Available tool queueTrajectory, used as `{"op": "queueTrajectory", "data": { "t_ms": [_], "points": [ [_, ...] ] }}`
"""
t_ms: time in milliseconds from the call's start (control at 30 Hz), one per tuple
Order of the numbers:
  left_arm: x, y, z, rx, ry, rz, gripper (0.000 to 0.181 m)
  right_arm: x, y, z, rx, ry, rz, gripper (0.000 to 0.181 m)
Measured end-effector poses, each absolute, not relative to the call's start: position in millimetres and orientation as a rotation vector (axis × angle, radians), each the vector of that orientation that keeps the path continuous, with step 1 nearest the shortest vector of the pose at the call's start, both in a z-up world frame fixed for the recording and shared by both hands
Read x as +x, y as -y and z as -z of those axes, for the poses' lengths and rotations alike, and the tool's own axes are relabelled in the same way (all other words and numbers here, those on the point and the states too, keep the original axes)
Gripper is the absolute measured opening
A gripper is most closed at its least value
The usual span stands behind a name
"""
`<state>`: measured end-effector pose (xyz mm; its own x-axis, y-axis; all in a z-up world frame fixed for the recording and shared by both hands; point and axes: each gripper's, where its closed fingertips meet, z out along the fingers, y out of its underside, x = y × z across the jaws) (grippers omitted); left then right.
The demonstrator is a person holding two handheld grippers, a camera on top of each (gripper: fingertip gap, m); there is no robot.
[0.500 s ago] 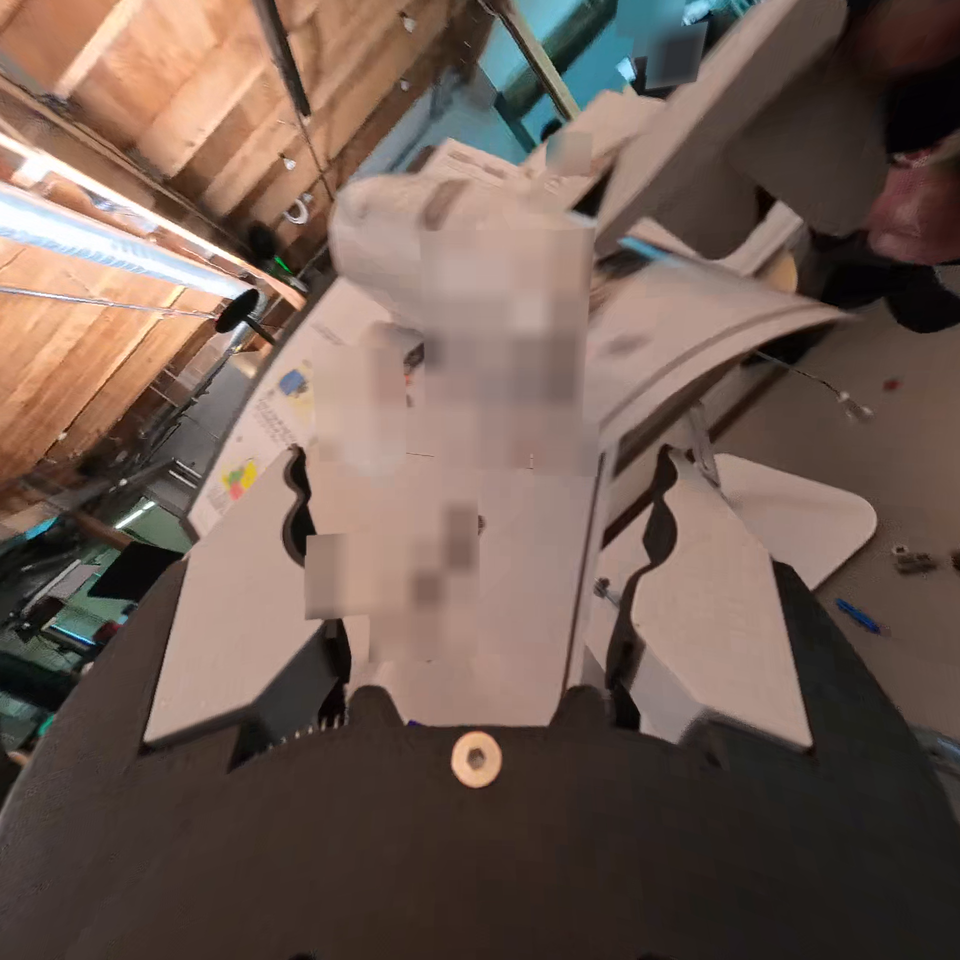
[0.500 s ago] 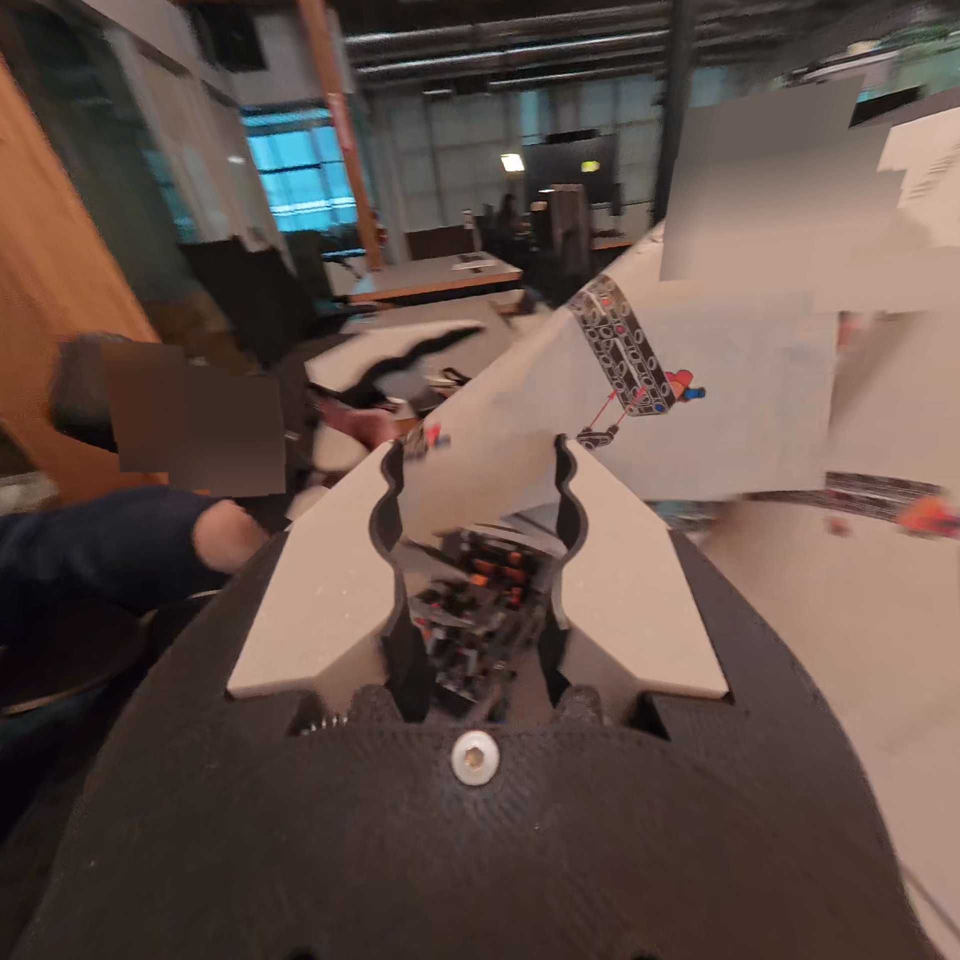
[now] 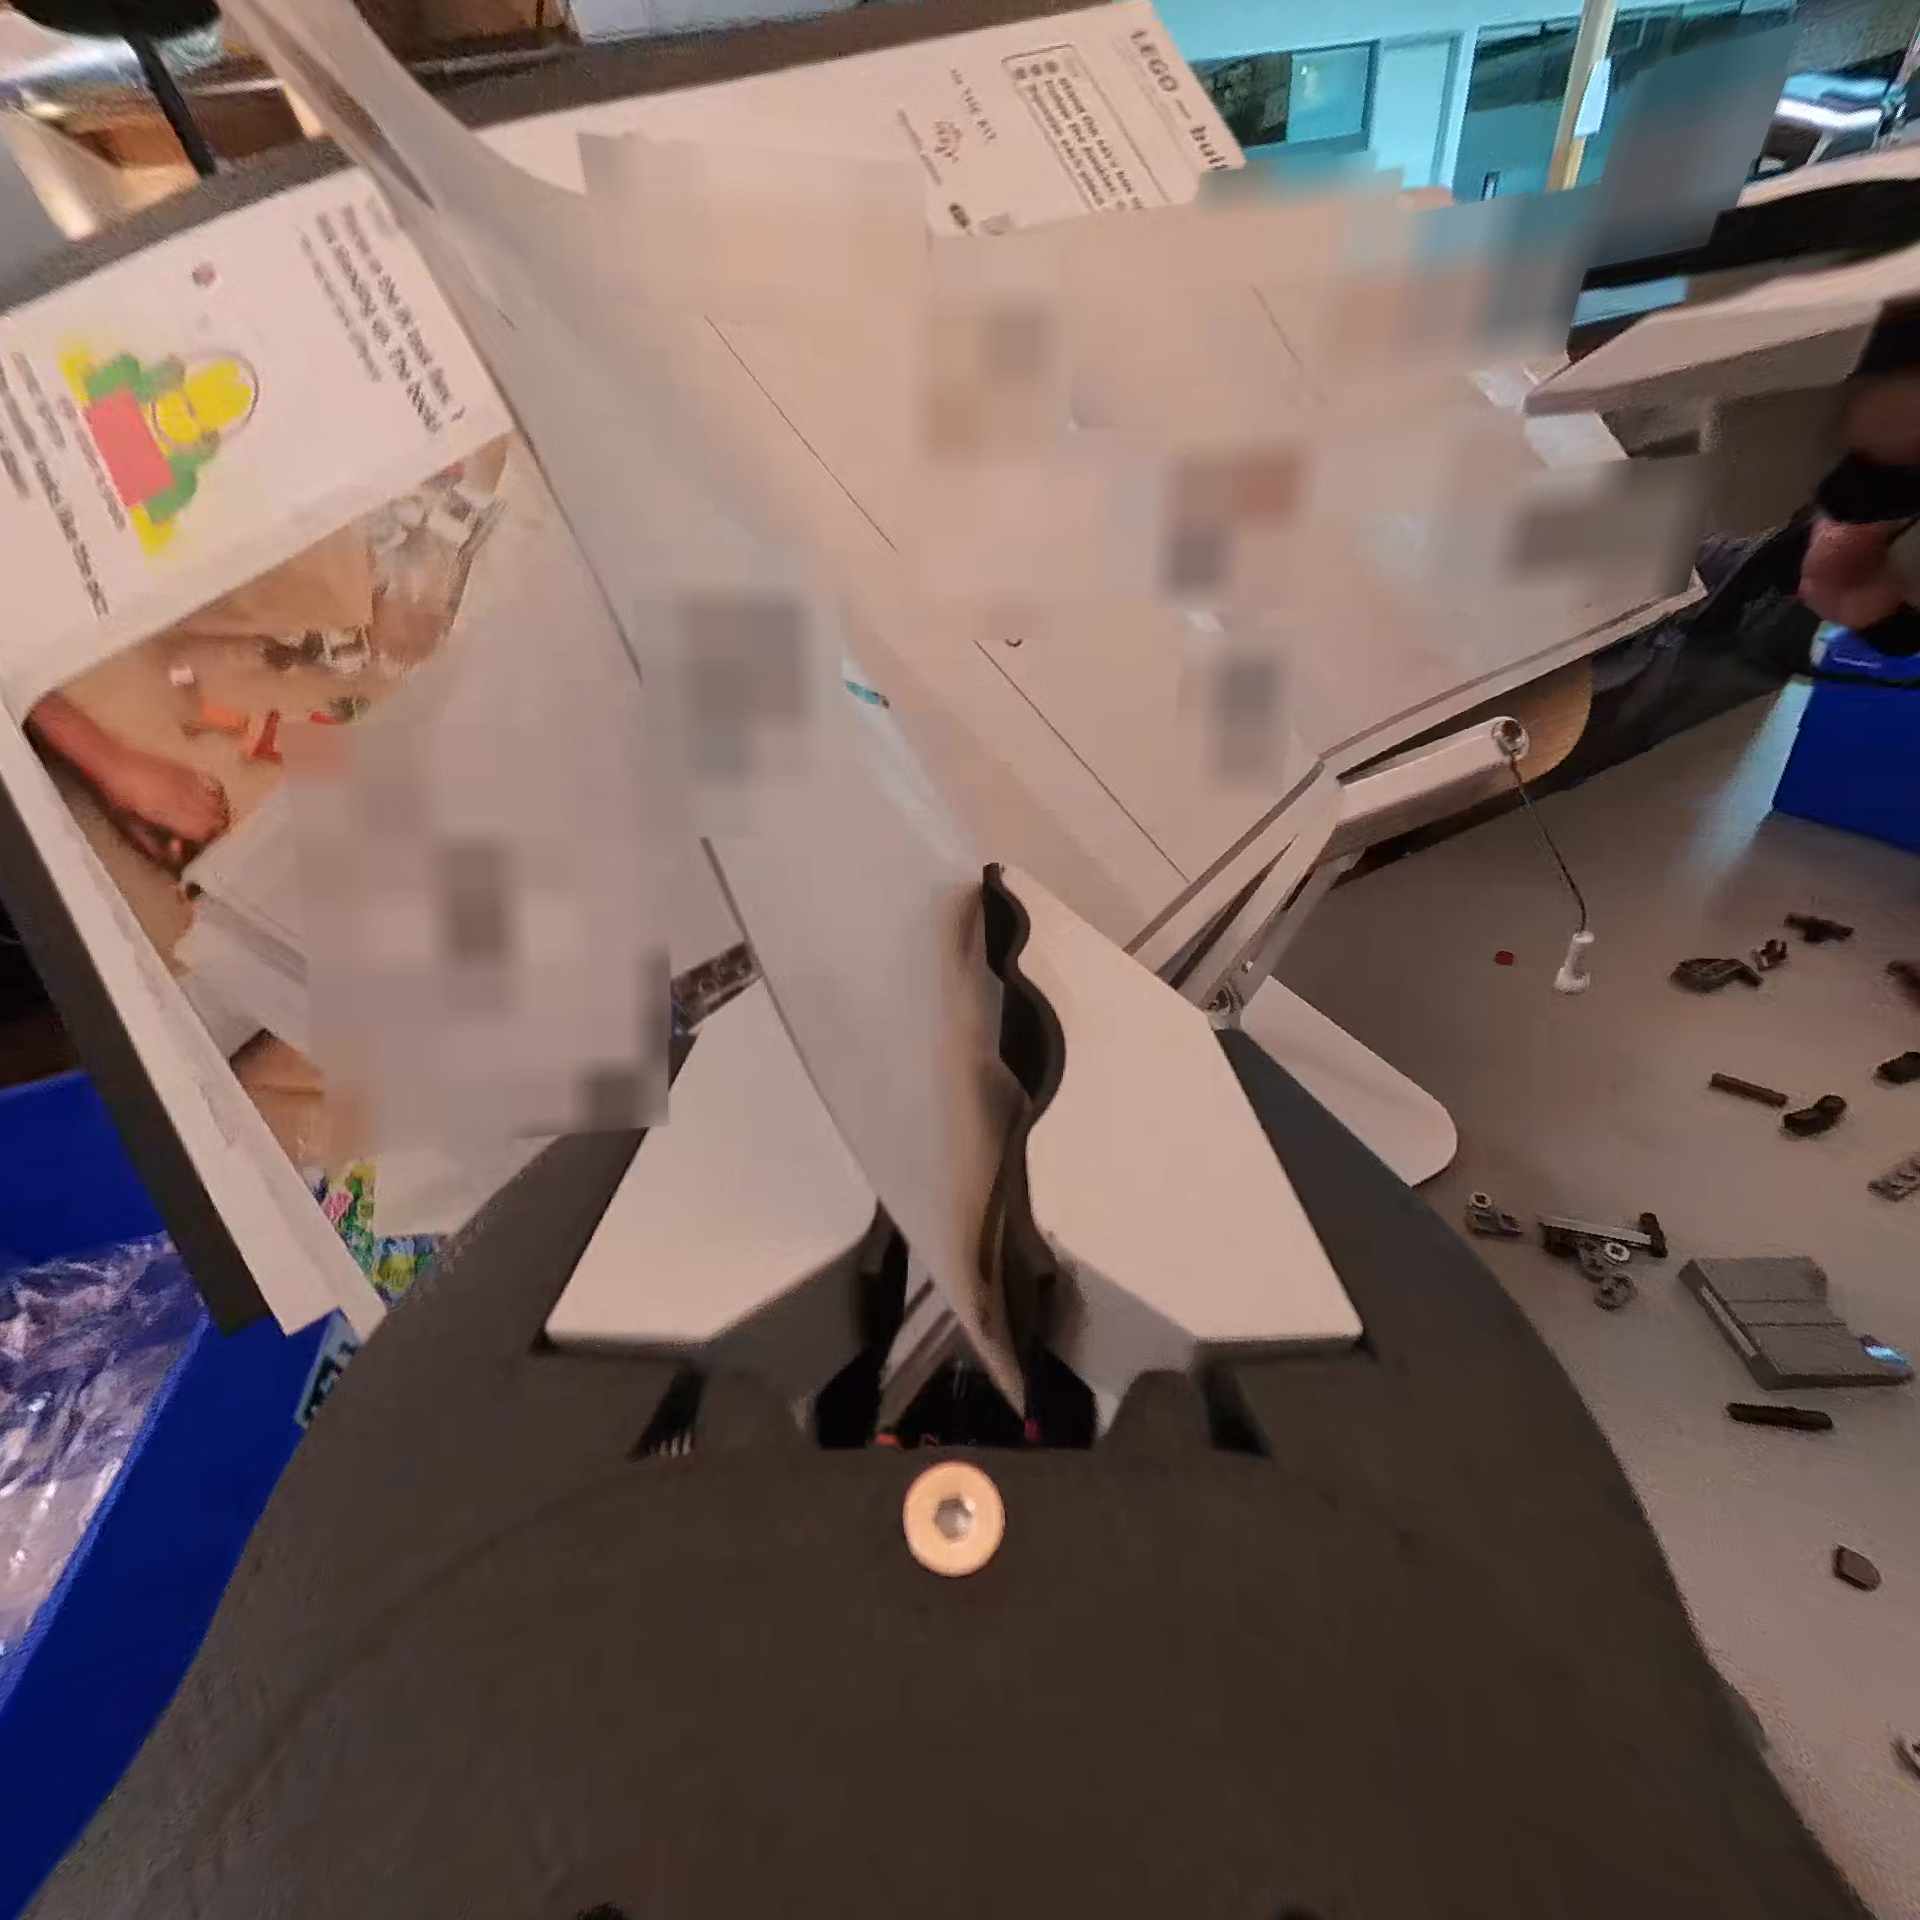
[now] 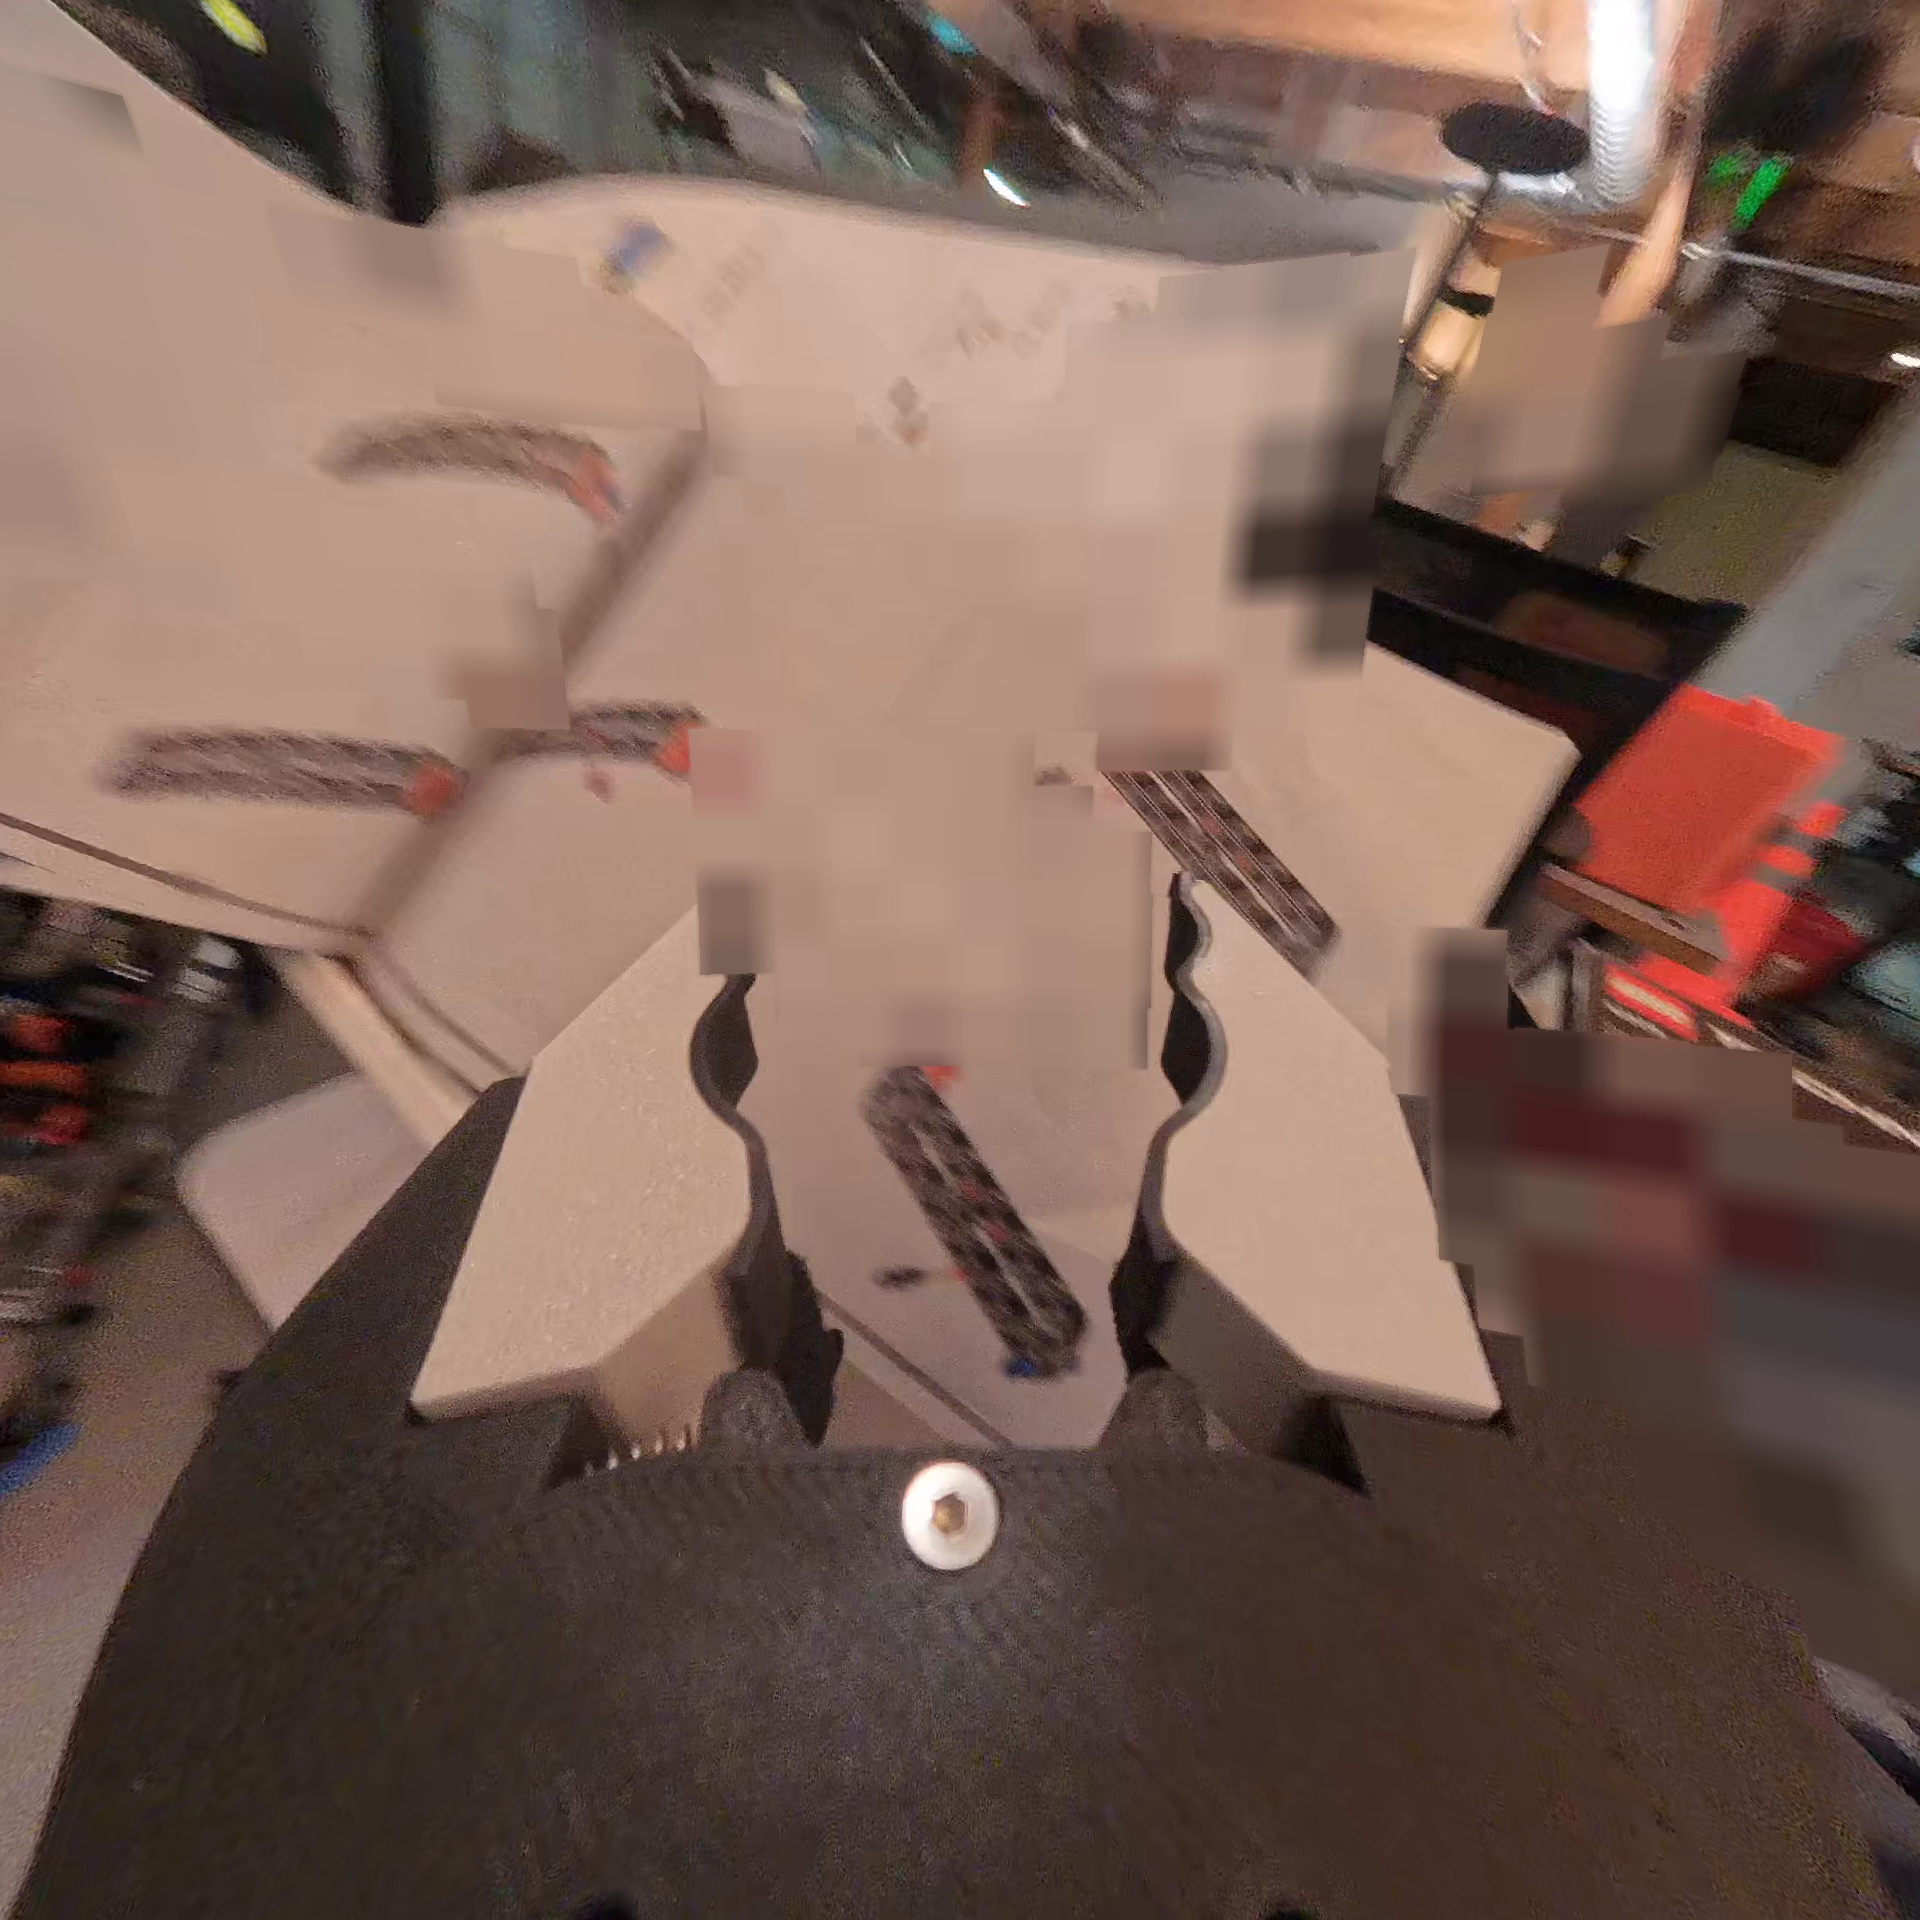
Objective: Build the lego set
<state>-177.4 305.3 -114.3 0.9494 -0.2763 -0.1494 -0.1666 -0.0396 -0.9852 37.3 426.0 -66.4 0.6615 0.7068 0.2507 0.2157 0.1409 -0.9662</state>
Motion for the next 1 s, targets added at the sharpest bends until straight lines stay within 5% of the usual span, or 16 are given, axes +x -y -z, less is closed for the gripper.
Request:
{"op": "queueTrajectory", "data": {
  "t_ms": [33, 300, 767, 900, 1000],
  "points": [
    [-181.4, -305.3, 116.3, -1.619, -0.333, 0.110, 0.008, 46.9, -438.1, 77.0, -1.463, 0.823, -0.349, 0.083],
    [-187.3, -306.1, 120.4, -1.625, -0.310, 0.157, 0.005, 58.6, -455.8, 100.7, -1.546, 0.800, -0.281, 0.088],
    [-190.3, -308.6, 127.5, -1.649, -0.305, 0.153, 0.008, 49.0, -434.5, 94.7, -1.457, 0.939, -0.222, 0.013],
    [-207.2, -309.7, 123.5, -1.646, -0.237, 0.082, 0.029, 31.3, -406.9, 72.8, -1.387, 0.988, -0.354, 0.007],
    [-224.7, -305.0, 101.4, -1.575, -0.170, -0.050, 0.081, 6.8, -376.1, 59.4, -1.374, 1.015, -0.604, 0.007]
  ]
}}
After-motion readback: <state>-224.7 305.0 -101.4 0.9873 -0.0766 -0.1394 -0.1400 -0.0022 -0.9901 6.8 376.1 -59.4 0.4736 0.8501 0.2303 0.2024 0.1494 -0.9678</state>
